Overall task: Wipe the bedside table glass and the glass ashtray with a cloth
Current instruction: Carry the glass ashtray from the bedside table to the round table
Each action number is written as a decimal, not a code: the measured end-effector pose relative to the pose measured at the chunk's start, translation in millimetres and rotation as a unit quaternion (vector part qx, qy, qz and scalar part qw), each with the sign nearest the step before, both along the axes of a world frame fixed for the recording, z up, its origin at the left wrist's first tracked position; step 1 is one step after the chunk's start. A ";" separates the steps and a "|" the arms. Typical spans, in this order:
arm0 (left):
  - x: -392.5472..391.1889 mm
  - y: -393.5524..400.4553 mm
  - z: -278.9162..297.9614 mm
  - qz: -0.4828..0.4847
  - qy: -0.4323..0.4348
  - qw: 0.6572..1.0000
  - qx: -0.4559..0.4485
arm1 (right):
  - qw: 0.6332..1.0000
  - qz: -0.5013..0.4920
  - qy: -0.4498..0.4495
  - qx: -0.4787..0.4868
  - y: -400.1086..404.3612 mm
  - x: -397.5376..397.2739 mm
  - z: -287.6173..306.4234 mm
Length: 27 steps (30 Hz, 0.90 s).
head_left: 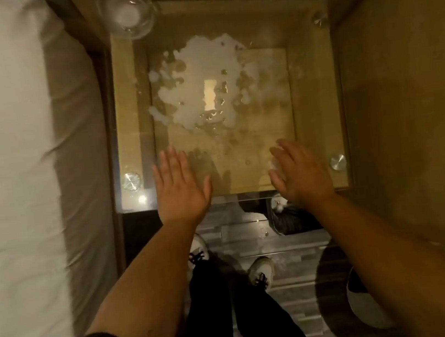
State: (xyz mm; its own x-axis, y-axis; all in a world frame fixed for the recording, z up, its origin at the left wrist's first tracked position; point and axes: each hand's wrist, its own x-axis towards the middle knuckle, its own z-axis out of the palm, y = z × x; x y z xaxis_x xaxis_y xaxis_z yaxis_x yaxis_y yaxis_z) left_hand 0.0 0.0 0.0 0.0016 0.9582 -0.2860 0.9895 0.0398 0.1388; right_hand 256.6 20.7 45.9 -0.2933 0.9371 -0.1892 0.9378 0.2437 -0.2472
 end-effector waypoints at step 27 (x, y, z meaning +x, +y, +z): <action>5.3 -1.7 -5.5 0.005 0.039 0.998 0.053 | 0.966 -0.177 -0.006 -0.191 -147.8 76.9 -105.9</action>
